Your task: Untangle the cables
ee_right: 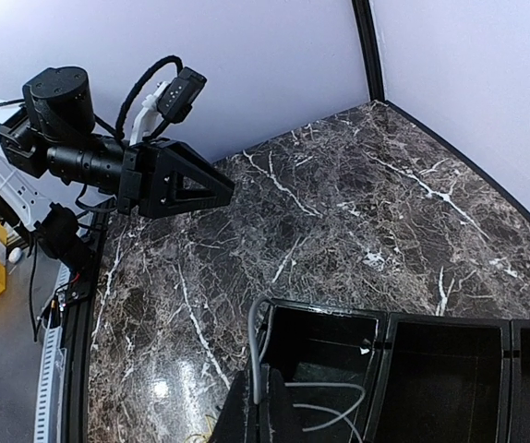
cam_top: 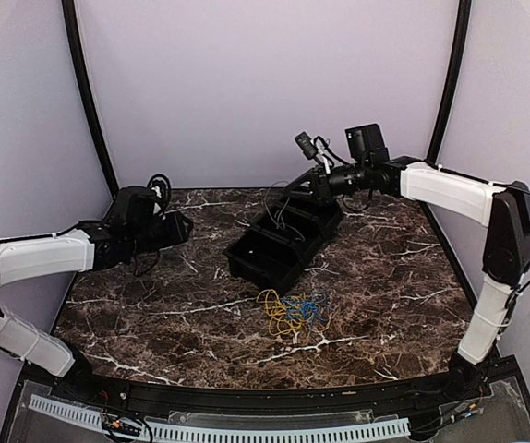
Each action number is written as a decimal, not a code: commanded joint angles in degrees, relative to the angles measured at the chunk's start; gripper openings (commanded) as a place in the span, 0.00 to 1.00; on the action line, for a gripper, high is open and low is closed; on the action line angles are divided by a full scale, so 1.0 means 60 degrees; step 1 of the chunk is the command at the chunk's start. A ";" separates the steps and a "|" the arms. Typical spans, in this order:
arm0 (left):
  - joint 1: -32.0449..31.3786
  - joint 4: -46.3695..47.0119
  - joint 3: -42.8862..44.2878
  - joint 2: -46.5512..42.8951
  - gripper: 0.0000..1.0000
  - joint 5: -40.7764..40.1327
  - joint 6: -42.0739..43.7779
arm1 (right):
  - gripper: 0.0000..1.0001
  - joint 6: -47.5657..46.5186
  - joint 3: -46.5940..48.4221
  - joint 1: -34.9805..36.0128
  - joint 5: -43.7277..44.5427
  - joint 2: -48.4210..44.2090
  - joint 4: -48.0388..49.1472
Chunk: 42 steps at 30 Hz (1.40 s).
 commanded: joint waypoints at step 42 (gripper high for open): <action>-0.2111 -0.0626 0.1628 0.3053 0.42 0.0909 -0.3719 | 0.53 -0.2207 -0.1463 0.0245 0.3185 -0.0781 -0.1103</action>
